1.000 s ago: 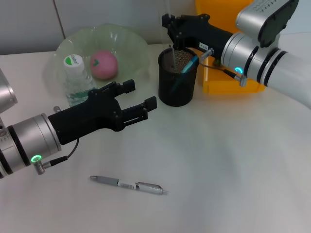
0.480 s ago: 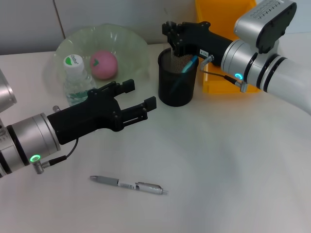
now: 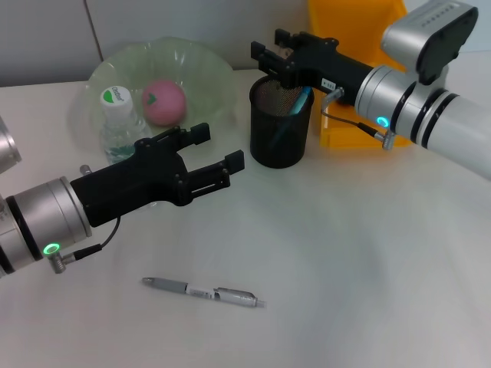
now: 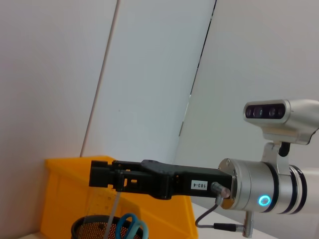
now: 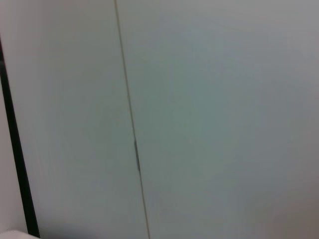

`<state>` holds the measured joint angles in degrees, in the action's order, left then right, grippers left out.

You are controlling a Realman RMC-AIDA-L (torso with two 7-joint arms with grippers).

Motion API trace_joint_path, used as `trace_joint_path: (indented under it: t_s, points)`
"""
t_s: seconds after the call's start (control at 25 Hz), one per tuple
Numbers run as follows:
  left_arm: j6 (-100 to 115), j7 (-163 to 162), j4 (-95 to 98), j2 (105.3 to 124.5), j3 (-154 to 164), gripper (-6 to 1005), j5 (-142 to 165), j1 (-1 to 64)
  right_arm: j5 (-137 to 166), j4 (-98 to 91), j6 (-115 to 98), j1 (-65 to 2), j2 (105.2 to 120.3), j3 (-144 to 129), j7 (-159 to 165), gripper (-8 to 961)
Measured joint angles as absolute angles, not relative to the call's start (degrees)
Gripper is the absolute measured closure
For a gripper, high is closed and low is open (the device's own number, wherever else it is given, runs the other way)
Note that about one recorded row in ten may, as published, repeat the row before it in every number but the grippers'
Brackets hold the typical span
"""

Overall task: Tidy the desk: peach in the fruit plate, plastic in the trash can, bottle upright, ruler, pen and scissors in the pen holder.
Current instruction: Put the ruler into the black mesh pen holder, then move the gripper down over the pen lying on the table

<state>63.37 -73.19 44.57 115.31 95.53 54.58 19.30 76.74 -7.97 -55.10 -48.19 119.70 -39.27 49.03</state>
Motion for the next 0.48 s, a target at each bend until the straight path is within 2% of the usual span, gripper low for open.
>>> trace_joint_path:
  t_s: [0.04,0.12,0.48]
  points:
    - [63.4,-73.2,44.6,115.28,95.5,187,54.6,19.2,76.7,-8.1,-55.4,-48.0,119.64,-39.4,49.8,606]
    - [63.4,-73.2,44.6,115.23,95.5,186,54.6,19.2,76.7,-8.7,-56.4,-47.4,119.52,-39.5,51.2,359]
    - [64.1,-73.1,44.7,114.54,95.4,187,54.6,19.0,76.8,-12.5,-63.6,-43.1,119.38,-39.6,55.6,216]
